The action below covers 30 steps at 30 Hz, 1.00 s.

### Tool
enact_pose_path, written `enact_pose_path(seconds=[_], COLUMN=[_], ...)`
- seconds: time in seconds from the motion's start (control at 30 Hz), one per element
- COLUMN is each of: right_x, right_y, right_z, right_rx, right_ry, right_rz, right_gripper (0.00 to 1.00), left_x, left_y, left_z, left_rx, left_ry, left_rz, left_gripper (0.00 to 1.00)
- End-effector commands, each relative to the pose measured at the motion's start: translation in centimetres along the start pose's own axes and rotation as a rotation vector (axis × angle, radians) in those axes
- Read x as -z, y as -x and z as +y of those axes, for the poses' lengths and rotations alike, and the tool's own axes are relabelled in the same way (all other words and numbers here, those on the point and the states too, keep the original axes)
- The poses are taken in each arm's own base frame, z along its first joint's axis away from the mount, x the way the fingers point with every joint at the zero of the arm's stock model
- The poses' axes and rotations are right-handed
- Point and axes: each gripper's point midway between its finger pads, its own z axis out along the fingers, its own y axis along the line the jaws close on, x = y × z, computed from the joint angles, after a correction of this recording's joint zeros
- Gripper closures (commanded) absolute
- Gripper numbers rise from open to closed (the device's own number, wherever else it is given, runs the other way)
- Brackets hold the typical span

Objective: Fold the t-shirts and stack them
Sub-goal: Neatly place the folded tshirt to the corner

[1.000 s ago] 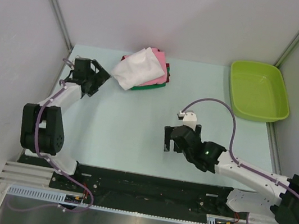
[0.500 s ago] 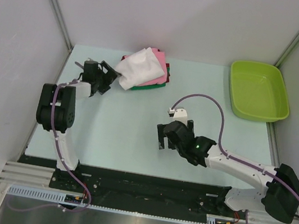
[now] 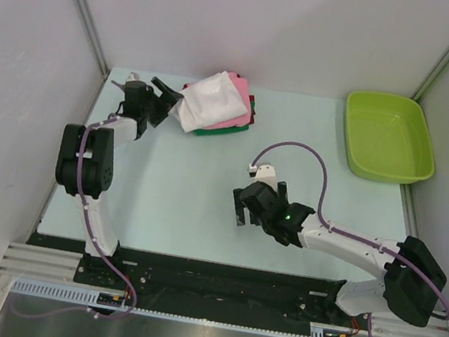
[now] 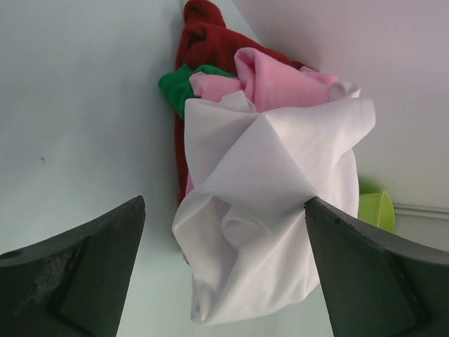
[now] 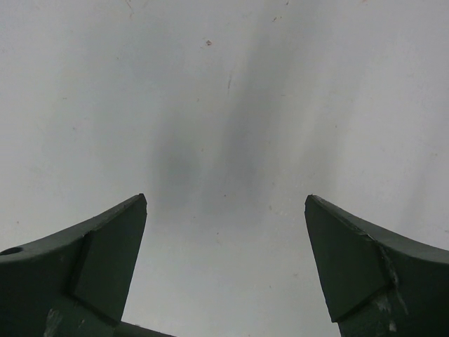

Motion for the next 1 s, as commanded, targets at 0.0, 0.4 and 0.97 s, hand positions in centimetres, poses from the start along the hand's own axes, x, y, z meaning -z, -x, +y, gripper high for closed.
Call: enact_pose_path(seconds=[0.0, 0.4, 0.97], right_x=[0.1, -0.4, -1.7], right_y=[1.6, 0.7, -0.8], right_z=[0.9, 0.7, 2.0], right_rx=[-0.022, -0.001, 0.003], right_ry=[0.015, -0.004, 0.024], right_rz=[-0.041, -0.018, 0.007], right_gripper=[0.0, 0.0, 0.0], left_x=[-0.2, -1.5, -1.5], left_y=[1.7, -0.2, 1.6], left_z=[-3.7, -4.9, -9.7], left_rx=[-0.019, 0.003, -0.063], left_ry=[-0.114, -0.169, -0.31], left_rz=[-0.041, -0.009, -0.027], left_gripper=[0.01, 0.05, 0.53])
